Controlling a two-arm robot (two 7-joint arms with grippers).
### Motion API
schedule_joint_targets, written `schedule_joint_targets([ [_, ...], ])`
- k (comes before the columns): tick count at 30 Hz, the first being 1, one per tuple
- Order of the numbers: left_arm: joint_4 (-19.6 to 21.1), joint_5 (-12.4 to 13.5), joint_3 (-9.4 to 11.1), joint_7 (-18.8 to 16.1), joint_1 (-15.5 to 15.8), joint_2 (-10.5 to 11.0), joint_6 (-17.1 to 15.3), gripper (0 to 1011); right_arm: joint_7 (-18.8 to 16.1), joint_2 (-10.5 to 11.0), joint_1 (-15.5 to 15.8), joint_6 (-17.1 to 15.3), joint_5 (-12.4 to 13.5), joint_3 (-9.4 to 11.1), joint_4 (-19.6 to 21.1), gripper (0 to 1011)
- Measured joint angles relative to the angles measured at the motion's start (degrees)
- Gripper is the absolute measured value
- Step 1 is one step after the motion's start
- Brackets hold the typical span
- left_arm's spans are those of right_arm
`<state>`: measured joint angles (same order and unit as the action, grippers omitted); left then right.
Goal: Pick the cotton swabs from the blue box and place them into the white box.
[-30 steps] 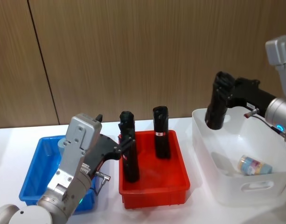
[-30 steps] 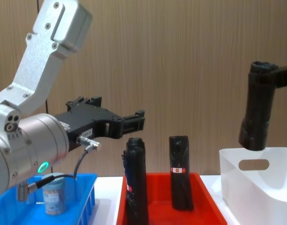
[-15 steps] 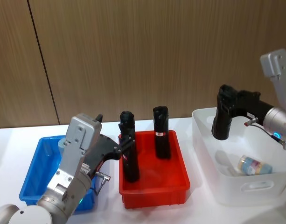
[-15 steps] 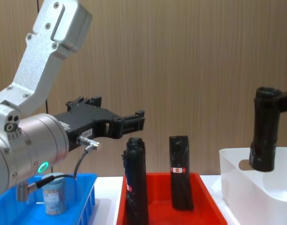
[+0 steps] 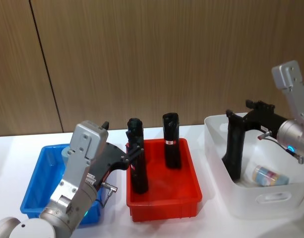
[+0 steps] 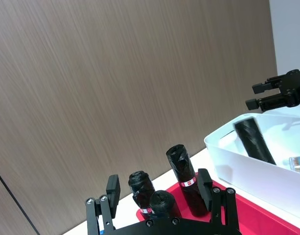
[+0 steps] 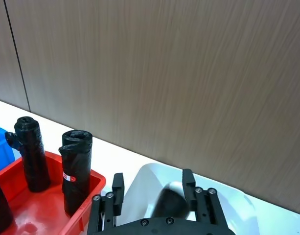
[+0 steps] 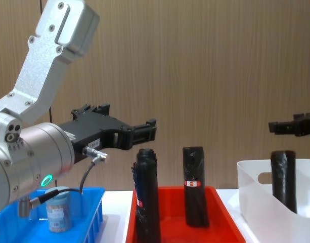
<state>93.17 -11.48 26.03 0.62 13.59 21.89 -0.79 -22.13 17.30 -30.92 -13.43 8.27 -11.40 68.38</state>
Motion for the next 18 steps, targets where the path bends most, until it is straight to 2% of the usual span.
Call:
schedule_joint_targets([
  [10, 0.00, 0.00, 0.00, 0.00, 0.00, 0.00, 0.00, 1004, 0.20, 0.24, 0.66, 0.66, -0.40, -0.08, 0.74, 1000],
  [18, 0.00, 0.00, 0.00, 0.00, 0.00, 0.00, 0.00, 1004, 0.26, 0.85, 2.13, 0.96, -0.40, -0.02, 3.66, 1001],
])
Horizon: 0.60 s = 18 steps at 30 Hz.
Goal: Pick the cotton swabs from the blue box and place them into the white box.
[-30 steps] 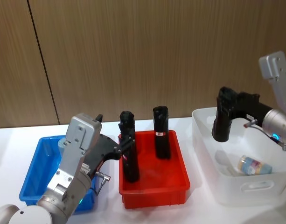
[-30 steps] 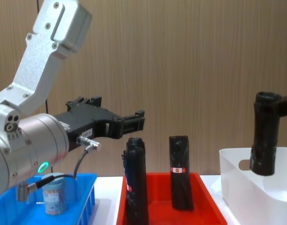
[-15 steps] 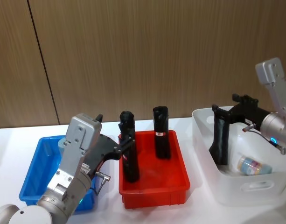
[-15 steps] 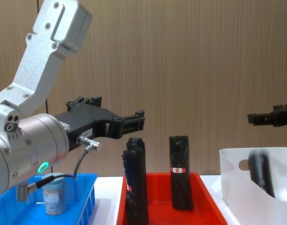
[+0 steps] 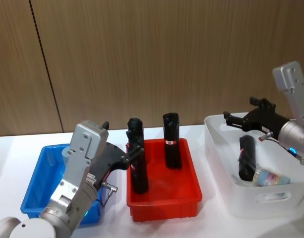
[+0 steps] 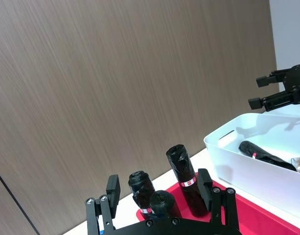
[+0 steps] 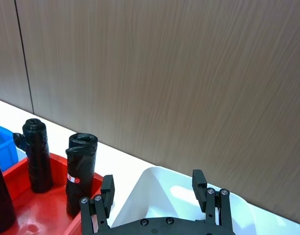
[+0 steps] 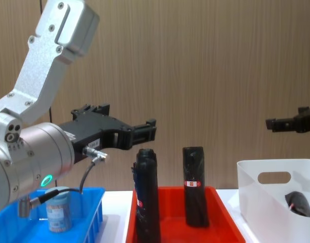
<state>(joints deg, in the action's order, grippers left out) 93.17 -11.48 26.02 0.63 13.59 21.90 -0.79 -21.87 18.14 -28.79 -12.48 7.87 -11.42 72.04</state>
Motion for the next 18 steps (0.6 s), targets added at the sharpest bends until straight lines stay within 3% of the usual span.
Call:
schedule_joint_targets([
  [18, 0.00, 0.00, 0.00, 0.00, 0.00, 0.00, 0.00, 1004, 1.42, 0.39, 3.11, 0.86, 0.90, -0.01, 3.92, 1001],
])
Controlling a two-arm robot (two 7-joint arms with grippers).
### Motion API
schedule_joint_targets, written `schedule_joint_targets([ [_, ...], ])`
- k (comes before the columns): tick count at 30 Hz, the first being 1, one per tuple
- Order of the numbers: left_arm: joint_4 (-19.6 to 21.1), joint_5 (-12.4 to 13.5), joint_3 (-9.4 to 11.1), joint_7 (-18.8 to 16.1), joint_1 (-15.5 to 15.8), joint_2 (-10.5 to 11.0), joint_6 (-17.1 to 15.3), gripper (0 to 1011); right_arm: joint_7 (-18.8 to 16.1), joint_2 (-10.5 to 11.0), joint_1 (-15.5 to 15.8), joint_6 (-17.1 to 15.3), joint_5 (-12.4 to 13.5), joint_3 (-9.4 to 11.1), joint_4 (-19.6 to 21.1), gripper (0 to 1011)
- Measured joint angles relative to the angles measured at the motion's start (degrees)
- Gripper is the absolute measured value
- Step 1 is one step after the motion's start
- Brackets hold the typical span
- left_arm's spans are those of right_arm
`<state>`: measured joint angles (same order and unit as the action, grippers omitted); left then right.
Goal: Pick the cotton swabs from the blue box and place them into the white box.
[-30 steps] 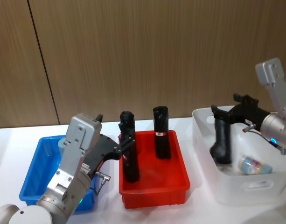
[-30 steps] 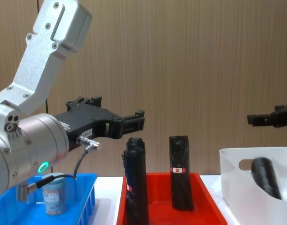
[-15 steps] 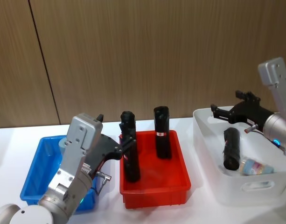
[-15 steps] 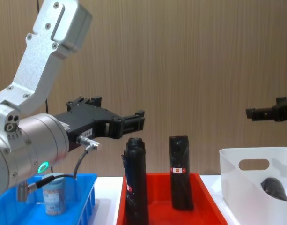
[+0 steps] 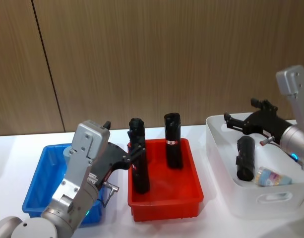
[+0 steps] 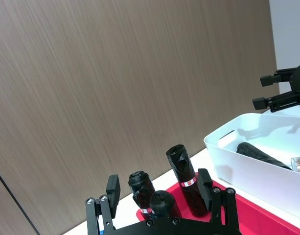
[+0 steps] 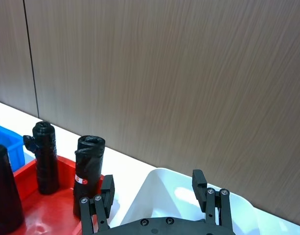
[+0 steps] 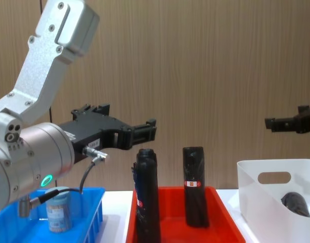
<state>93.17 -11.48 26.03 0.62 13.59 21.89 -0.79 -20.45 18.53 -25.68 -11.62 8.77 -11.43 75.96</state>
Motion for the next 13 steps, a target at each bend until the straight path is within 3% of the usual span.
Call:
schedule_joint_targets([
  [13, 0.00, 0.00, 0.00, 0.00, 0.00, 0.00, 0.00, 1004, 4.45, 0.22, 7.06, 2.56, 2.09, -0.42, 6.74, 1002],
])
